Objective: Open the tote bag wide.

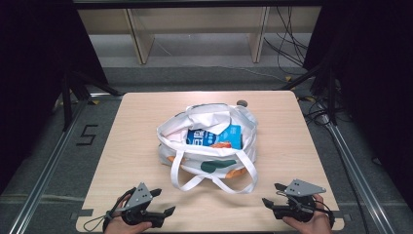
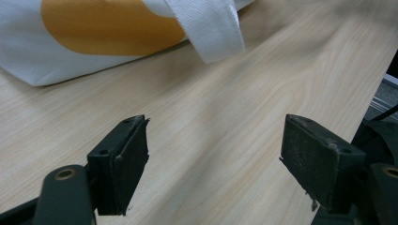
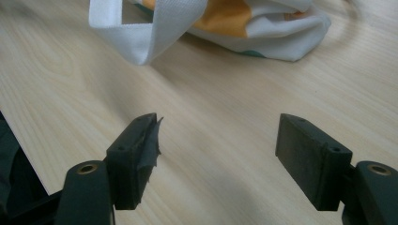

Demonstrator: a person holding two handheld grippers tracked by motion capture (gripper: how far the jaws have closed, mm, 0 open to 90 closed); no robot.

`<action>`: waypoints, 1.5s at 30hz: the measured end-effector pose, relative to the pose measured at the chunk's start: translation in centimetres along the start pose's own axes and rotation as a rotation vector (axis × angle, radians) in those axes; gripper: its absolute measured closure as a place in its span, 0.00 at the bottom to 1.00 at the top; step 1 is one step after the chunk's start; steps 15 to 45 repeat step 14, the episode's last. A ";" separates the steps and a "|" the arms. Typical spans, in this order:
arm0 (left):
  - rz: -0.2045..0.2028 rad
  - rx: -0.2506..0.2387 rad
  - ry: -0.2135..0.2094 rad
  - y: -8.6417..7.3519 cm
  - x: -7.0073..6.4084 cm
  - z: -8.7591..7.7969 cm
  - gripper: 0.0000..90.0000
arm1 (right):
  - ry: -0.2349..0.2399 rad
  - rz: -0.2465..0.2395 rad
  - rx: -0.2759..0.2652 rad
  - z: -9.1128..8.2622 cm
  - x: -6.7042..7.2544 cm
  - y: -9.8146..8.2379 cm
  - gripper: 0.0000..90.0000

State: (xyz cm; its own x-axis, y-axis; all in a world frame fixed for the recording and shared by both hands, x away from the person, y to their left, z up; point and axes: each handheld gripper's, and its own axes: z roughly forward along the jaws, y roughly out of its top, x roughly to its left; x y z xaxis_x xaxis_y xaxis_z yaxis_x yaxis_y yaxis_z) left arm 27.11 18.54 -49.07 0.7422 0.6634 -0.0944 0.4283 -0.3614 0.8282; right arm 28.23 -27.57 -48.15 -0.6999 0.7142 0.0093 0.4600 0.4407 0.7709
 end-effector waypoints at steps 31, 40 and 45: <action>0.007 0.018 0.008 -0.1 0.2 0.1 0.25 | -0.008 -0.005 0.007 0.3 0.0 -0.2 0.35; 0.007 0.018 0.008 -0.1 0.2 0.1 0.25 | -0.008 -0.005 0.007 0.3 0.0 -0.2 0.35; 0.007 0.018 0.008 -0.1 0.2 0.1 0.25 | -0.008 -0.005 0.007 0.3 0.0 -0.2 0.35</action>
